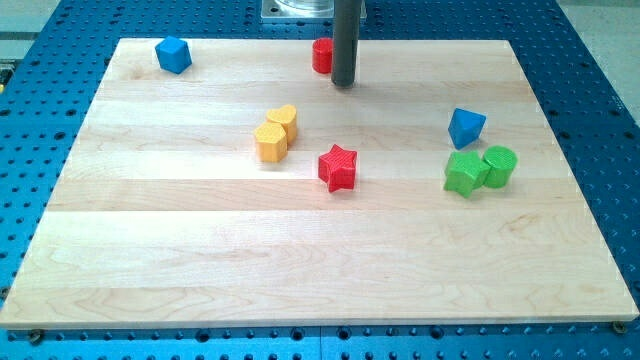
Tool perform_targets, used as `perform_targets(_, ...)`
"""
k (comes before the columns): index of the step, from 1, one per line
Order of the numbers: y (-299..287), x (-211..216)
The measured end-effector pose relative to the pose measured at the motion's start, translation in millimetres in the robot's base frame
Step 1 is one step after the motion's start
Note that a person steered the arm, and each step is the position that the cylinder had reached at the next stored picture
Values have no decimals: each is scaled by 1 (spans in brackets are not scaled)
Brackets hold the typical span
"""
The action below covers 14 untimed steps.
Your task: Slide the blue triangle to parallel right of red circle
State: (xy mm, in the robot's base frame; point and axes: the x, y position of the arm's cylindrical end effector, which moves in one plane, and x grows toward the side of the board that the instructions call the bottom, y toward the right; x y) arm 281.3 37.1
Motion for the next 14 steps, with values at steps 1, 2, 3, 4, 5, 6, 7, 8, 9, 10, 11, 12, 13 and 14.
perform_targets(1, 0, 2)
perform_targets(2, -6, 29)
perform_targets(3, -61, 37)
perform_targets(4, -63, 74)
perform_targets(5, 29, 71)
perform_targets(6, 61, 110)
perform_targets(7, 117, 116)
perform_targets(8, 126, 146)
perform_targets(9, 145, 126)
perform_targets(10, 146, 89)
perform_targets(11, 154, 94)
perform_targets(12, 171, 49)
perform_targets(13, 165, 7)
perform_targets(14, 162, -5)
